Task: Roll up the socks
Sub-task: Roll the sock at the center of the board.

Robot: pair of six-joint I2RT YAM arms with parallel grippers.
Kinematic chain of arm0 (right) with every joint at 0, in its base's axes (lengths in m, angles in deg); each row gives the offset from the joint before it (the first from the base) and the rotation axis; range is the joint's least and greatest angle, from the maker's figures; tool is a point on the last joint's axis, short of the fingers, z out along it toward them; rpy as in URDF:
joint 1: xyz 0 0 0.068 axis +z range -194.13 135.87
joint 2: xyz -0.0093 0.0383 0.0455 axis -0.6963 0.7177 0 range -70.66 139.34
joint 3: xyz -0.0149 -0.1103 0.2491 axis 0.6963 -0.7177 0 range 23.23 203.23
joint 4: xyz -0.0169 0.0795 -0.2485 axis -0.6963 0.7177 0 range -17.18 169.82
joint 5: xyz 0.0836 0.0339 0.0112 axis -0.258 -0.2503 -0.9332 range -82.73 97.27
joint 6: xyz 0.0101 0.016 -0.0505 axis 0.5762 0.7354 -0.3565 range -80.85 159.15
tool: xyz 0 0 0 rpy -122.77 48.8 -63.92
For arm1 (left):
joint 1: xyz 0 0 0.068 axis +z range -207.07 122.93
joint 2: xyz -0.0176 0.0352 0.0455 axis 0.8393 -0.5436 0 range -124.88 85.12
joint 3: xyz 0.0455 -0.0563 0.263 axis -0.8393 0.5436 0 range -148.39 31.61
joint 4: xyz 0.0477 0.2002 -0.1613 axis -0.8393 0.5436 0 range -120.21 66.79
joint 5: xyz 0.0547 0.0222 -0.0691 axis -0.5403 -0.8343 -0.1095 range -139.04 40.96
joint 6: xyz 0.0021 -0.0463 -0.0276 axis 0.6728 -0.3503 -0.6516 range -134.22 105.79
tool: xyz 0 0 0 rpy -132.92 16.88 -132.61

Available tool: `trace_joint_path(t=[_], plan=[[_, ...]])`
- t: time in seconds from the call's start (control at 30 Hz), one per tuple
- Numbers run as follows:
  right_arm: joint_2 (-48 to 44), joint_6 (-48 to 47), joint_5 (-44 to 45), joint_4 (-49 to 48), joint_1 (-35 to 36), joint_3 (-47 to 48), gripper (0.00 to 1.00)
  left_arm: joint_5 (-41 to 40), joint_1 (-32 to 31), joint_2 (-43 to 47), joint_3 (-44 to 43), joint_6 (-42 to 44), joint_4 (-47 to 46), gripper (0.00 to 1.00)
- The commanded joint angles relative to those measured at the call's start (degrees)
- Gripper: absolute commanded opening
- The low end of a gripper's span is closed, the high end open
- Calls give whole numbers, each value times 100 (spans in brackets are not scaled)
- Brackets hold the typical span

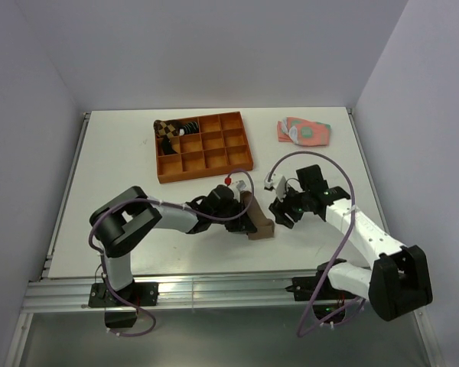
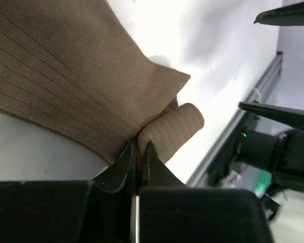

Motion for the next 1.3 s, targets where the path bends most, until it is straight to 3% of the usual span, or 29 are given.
trace_joint_path(t=[0.0, 0.3, 0.53, 0.93, 1.1, 1.27], plan=[[-402, -381, 148, -264, 257, -321, 67, 824, 167, -307, 92, -124, 680, 0], [-1396, -671, 370, -625, 1690, -1008, 68, 1817, 458, -711, 119, -388, 609, 0], [-1002, -970, 202, -581, 2024, -973, 68, 2108, 537, -940, 93, -599, 407, 0], [-492, -838, 782, -1073, 2833, -1316, 62, 2222, 599, -1081, -92, -511, 512, 0], [-263, -794, 870, -1354, 2886, -1351, 52, 2266, 616, -1028, -110, -467, 539, 0], [0, -654, 993, -1477, 2886, -1298, 27, 2249, 625, -836, -66, -397, 486, 11]])
